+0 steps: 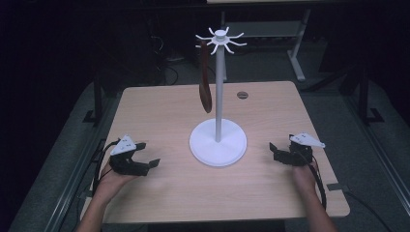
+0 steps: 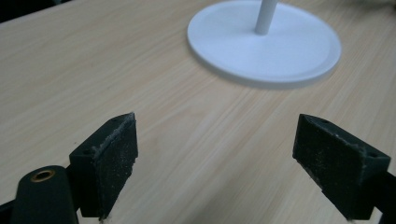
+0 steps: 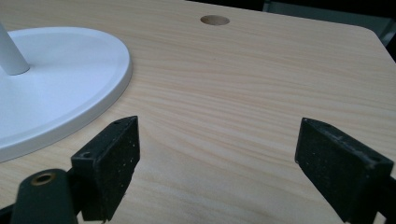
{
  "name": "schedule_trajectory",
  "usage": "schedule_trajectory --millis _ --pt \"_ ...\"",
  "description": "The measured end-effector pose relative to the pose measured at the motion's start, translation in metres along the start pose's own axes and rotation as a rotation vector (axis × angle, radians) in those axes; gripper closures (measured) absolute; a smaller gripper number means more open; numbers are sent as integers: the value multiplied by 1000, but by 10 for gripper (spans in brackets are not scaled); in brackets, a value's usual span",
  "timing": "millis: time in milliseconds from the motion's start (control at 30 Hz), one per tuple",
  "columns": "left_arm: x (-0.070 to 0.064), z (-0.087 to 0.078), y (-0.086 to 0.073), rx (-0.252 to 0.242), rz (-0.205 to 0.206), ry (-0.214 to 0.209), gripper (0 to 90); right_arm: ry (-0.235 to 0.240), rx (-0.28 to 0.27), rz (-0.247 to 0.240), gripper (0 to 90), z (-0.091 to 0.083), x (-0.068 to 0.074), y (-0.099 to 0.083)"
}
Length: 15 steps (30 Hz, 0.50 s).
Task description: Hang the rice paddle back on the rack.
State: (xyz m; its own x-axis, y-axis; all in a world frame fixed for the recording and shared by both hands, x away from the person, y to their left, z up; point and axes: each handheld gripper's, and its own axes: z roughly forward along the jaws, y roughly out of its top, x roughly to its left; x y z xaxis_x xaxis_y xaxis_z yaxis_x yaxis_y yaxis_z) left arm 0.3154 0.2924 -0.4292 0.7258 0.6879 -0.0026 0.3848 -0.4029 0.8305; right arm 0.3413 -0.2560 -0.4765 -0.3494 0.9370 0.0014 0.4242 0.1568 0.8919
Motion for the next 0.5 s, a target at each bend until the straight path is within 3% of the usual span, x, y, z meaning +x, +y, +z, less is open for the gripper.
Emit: schedule_trajectory --millis 167,233,267,500 --pt "2 1 -14 25 -11 14 134 -1 0 -1 134 0 0 0" --pt "3 1 -15 25 1 21 134 -1 0 0 134 0 0 0" --pt "4 0 -16 21 -19 26 134 -1 0 0 135 0 0 0" --pt "7 1 -20 28 -17 33 134 2 1 2 134 0 0 0"
